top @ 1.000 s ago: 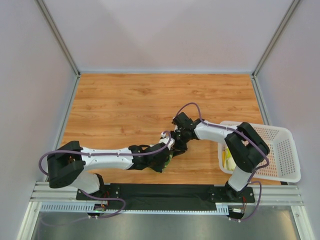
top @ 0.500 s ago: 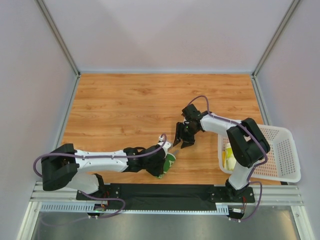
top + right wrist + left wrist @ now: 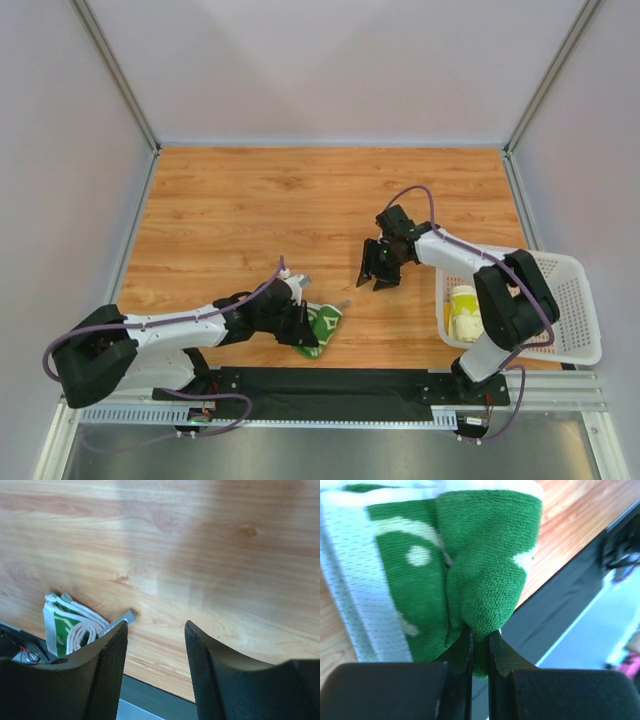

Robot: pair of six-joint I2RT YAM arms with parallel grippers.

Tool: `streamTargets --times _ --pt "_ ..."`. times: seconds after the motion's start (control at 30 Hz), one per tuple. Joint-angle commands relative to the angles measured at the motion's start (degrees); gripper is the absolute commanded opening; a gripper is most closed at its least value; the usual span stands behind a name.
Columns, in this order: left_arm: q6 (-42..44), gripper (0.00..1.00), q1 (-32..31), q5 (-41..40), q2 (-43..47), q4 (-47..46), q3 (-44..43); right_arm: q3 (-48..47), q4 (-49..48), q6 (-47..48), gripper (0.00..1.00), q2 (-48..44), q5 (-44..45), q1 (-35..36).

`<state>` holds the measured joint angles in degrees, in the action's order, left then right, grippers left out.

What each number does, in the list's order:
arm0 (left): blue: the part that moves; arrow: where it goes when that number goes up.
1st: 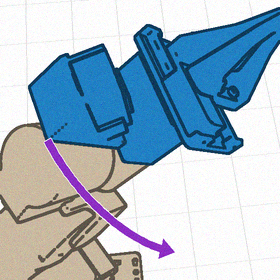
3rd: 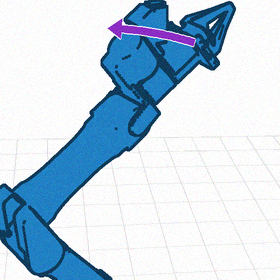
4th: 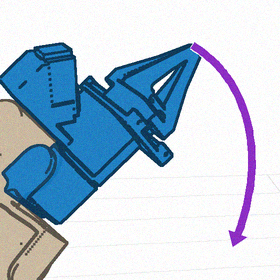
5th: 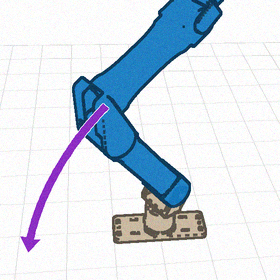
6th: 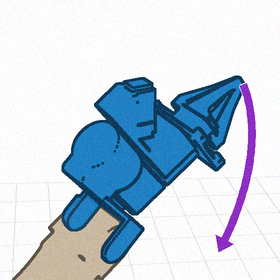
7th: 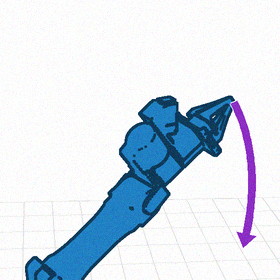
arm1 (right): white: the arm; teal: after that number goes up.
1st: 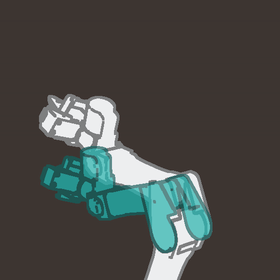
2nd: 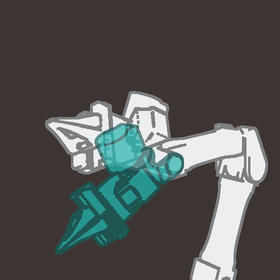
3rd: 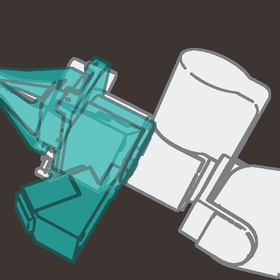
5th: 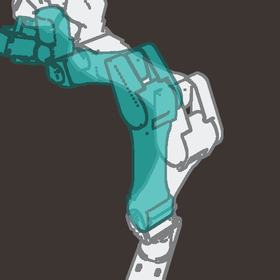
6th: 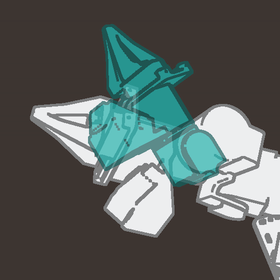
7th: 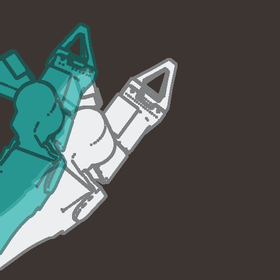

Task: Roll the towels

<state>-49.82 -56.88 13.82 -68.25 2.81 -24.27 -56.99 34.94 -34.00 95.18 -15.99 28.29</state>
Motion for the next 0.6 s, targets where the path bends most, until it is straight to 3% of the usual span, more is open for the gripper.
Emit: streamTargets --times 0.0,0.23,0.57 --pt "-7.5 0.00 4.4 7.9 0.7 -6.0 4.3 3.5 -2.1 -0.1 0.51 -4.6 -2.1 -0.3" --pt "-14.7 0.00 10.6 10.9 0.7 -5.9 9.1 15.6 -20.6 -2.2 0.53 -12.2 -18.0 0.7" --pt "-17.6 0.00 16.5 16.8 -6.5 -9.1 11.7 20.4 -38.8 -7.9 0.58 -12.4 -17.8 9.3"
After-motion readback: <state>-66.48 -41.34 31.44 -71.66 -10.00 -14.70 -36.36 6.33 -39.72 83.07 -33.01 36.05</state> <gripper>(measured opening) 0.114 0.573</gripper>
